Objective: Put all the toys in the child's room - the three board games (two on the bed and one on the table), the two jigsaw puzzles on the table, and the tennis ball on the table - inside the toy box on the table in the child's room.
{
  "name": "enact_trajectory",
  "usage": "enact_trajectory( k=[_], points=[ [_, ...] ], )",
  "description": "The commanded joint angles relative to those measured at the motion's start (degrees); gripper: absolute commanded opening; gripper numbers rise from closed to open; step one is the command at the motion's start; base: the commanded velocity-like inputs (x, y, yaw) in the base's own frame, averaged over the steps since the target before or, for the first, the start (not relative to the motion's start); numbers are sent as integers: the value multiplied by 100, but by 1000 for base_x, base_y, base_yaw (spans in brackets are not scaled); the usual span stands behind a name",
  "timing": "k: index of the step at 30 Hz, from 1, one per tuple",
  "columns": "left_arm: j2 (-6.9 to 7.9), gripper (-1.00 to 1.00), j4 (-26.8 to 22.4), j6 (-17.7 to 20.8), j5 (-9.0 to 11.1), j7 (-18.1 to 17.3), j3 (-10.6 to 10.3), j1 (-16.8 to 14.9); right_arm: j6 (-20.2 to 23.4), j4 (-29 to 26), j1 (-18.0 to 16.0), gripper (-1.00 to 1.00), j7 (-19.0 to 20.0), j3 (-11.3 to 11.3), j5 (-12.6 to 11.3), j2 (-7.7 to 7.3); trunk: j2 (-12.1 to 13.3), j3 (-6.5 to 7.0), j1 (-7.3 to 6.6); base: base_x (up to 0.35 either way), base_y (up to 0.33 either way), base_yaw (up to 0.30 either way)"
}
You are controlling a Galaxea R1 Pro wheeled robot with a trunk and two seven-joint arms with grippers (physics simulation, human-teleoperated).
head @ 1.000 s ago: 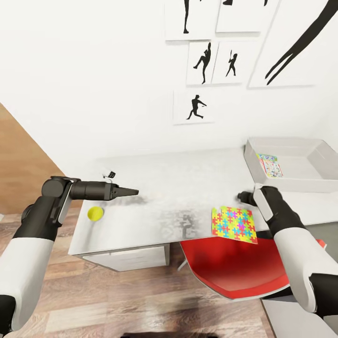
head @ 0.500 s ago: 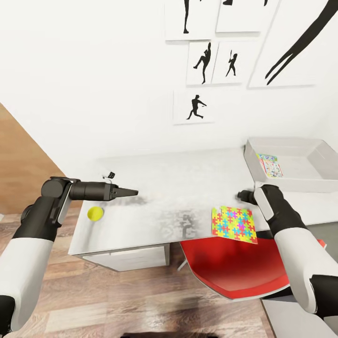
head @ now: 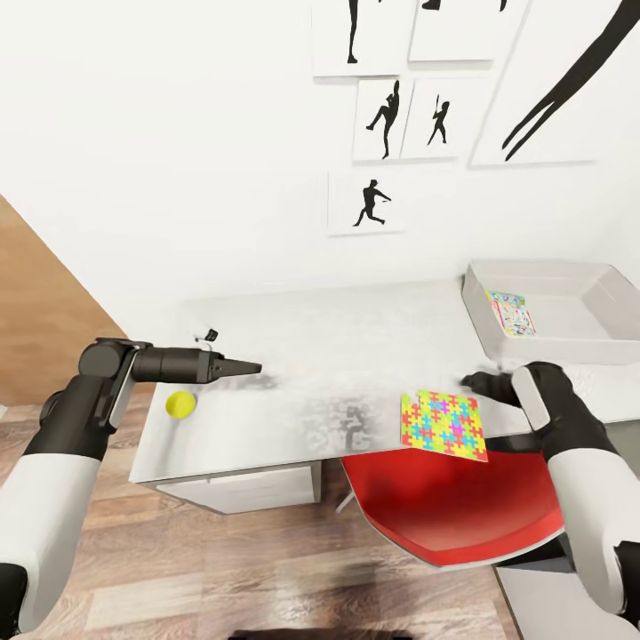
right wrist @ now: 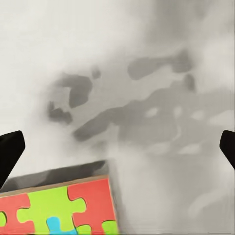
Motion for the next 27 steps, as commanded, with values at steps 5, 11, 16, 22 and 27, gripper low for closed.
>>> enact_trajectory(
  k=[5, 11, 16, 22, 27],
  points=[
    [-3, 100, 1, 60, 18, -10, -14, -2, 30, -10, 144, 100, 128, -46, -66, -70, -10, -9, 3, 0, 0, 0],
    [-16, 100, 1, 62, 14, -10, -14, -2, 34, 8, 192, 100, 171, -54, -81, -91, -10, -9, 3, 0, 0, 0],
    [-18, 100, 1, 63, 10, -10, -14, -2, 35, 30, 198, 100, 194, -53, -78, -94, -10, -9, 3, 0, 0, 0],
    [-25, 100, 1, 67, 9, -10, -14, -2, 199, 38, 207, 100, 209, -46, -77, -86, -10, -9, 3, 0, 0, 0],
    [-26, 100, 1, 69, 9, -10, -15, -2, 379, 34, 208, 100, 210, -49, -81, -68, -10, -9, 3, 0, 0, 0]
  ],
)
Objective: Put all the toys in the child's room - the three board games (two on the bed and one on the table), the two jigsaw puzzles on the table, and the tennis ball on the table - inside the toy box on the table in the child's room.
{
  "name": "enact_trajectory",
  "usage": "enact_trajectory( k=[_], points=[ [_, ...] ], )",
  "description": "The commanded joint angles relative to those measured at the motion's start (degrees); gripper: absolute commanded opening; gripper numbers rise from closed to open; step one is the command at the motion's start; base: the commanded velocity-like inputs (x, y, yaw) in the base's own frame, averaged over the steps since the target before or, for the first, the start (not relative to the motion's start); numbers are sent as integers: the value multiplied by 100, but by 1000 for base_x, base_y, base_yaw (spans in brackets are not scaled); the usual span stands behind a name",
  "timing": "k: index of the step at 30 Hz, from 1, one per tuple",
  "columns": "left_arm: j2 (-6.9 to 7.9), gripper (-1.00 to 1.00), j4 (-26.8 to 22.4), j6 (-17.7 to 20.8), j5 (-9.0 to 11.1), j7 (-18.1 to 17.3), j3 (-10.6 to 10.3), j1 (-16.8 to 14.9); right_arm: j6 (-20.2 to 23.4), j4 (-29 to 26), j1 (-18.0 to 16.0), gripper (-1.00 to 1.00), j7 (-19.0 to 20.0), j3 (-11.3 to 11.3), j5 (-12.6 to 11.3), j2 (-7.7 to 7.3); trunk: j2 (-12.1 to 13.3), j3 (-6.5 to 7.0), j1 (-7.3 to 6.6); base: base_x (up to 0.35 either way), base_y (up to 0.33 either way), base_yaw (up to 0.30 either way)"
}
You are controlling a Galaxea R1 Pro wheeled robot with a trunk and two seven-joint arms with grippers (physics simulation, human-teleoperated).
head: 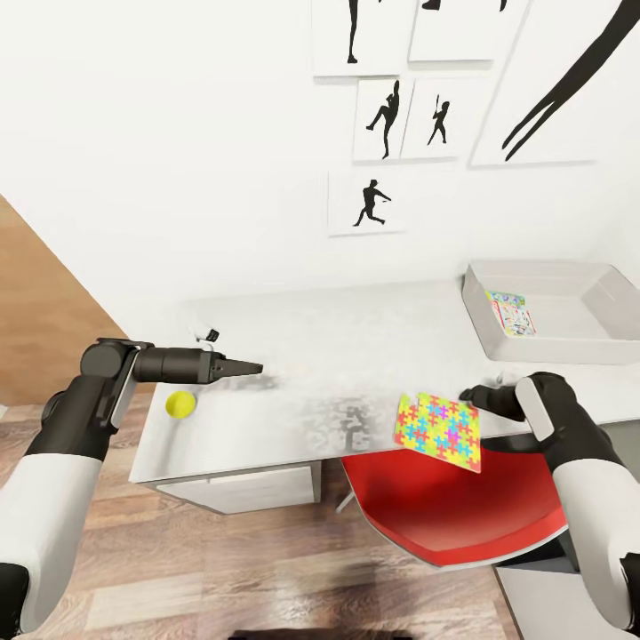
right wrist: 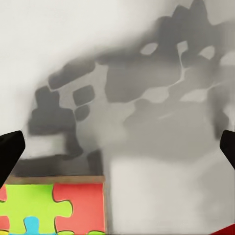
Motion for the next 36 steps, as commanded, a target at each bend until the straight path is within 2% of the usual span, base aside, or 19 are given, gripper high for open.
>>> enact_trajectory(
  k=[1, 14, 17, 19, 23, 28, 36],
  points=[
    [6, 100, 0, 61, 17, -10, -13, -4, 28, -6, -4, 100, -54, 0, -61, 4, -10, -9, 3, 0, 0, 0],
    [6, 100, 0, 61, 17, -10, -20, -4, 254, -33, -3, 100, -29, -3, -62, 46, -10, -9, 3, 0, 0, 0],
    [6, 100, 0, 61, 17, -10, -21, -4, 266, -67, -3, 100, 236, -10, -56, 14, -10, -9, 3, 0, 0, 0],
    [6, 100, 0, 61, 17, -10, -19, -4, 257, -78, 2, 100, 581, -12, -47, 1, -10, -9, 3, 0, 0, 0],
    [6, 100, 0, 61, 17, -10, -20, -4, 222, -110, 66, 100, 892, -13, -40, -6, -10, -9, 3, 0, 0, 0],
    [6, 100, 0, 61, 10, -10, -20, -4, 246, -335, 124, 100, 990, -7, -38, -1, -10, -9, 3, 0, 0, 0],
    [6, 100, 0, 61, 8, -10, -21, -4, 264, -398, 144, 100, 1008, -12, -22, -7, -10, -9, 3, 0, 0, 0]
  ],
)
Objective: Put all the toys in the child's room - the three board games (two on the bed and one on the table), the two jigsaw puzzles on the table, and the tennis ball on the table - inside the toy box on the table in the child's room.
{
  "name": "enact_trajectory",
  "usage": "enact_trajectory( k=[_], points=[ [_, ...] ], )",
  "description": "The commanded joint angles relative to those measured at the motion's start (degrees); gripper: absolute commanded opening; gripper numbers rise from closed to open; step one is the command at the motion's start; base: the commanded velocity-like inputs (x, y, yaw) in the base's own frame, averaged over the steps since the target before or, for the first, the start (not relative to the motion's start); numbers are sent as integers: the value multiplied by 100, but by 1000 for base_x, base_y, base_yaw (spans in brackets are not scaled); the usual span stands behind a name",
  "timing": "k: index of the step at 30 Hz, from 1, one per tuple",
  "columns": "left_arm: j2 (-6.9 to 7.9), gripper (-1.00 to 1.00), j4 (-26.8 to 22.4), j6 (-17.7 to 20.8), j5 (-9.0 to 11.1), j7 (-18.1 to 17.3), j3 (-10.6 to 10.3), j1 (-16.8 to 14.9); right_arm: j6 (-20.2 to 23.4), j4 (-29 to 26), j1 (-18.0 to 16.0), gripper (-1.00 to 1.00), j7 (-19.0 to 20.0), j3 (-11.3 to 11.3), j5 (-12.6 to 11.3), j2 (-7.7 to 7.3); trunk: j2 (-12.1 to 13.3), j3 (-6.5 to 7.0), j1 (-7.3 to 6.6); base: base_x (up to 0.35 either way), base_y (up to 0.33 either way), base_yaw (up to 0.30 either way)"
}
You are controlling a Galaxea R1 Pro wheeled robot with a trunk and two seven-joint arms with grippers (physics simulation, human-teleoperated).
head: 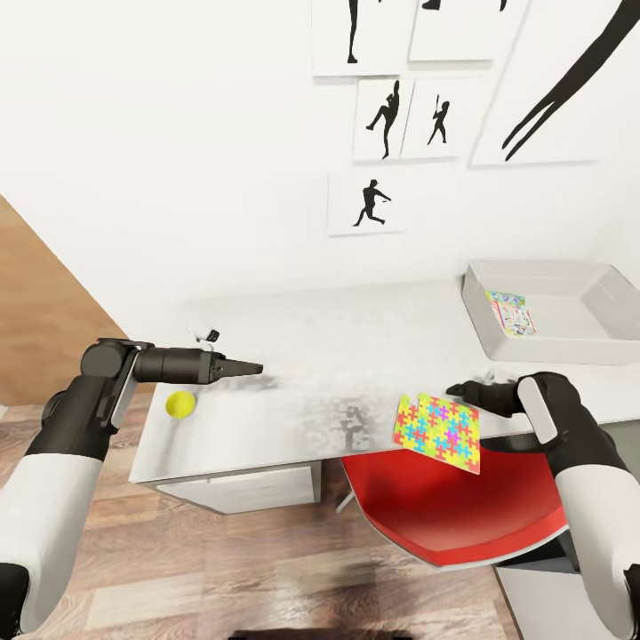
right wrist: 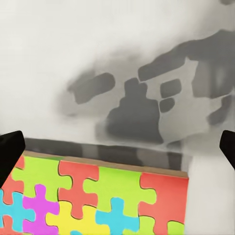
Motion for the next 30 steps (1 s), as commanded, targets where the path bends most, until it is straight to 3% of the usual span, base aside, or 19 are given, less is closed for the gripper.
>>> enact_trajectory(
  k=[1, 30],
  points=[
    [6, 100, 0, 61, 18, -11, -14, -4, 28, -6, 0, 100, 29, -10, 25, 1, -10, -9, 3, 0, 0, 0],
    [-33, 100, 0, 58, 57, -11, -5, 119, 37, -9, 246, 100, 58, -83, 0, -27, -10, -9, 3, -9, 0, 0]
  ],
)
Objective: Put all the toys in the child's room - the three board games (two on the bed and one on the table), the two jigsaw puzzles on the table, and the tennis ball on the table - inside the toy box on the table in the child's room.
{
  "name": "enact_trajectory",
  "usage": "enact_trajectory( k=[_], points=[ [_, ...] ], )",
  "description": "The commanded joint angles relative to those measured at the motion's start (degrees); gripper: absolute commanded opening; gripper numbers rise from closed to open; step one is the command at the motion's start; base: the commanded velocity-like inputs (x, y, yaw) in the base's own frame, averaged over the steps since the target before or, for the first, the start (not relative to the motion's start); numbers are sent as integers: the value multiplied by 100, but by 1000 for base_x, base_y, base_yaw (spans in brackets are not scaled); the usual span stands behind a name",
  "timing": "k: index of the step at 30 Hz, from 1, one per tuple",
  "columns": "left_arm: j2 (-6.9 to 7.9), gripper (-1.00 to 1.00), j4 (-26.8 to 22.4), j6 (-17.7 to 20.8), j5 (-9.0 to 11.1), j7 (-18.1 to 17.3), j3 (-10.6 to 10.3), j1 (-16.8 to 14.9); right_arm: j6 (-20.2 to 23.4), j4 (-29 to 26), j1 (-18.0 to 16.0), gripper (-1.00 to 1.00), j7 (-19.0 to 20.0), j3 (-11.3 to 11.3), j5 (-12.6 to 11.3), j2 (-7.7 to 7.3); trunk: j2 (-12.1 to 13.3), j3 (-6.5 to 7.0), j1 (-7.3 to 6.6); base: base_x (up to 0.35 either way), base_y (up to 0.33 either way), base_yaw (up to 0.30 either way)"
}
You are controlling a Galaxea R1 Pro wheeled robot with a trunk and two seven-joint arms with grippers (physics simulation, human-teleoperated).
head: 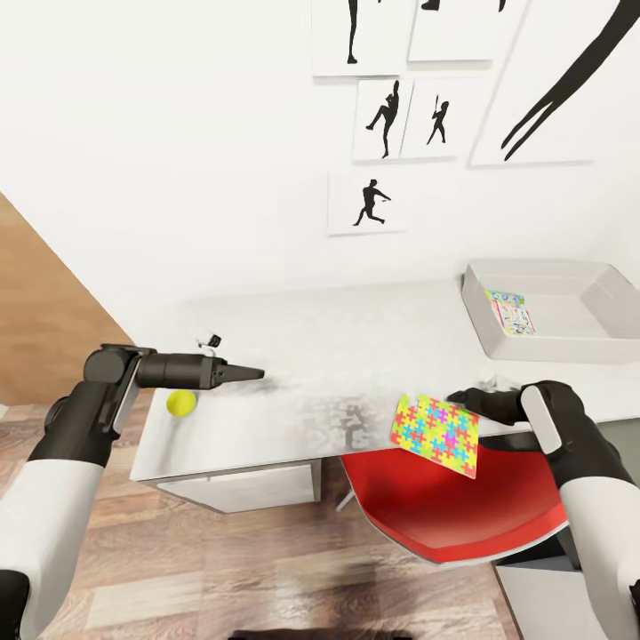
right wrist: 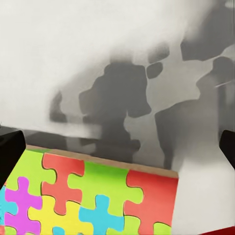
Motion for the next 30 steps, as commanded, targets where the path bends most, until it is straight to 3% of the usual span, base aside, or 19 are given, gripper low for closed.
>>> enact_trajectory(
  k=[1, 14, 20, 30],
  points=[
    [5, 100, 0, 62, 20, -8, -14, -1, 29, 138, 2, 100, 29, -38, 100, 0, -8, -10, 4, 0, 0, 0],
    [10, 100, 0, 58, 16, -8, -6, 79, 35, 138, 31, 100, 40, -120, 100, 0, -8, -10, 4, 0, 0, 0],
    [10, 100, 0, 58, 10, -8, -5, 82, 156, 141, 62, 100, 269, -252, 99, 0, -8, -10, 4, 0, 0, 0],
    [10, 100, 0, 62, 4, -8, -5, 83, 245, 139, 162, 100, 499, -380, 100, -175, -8, -10, 4, 0, 0, 0]
  ],
)
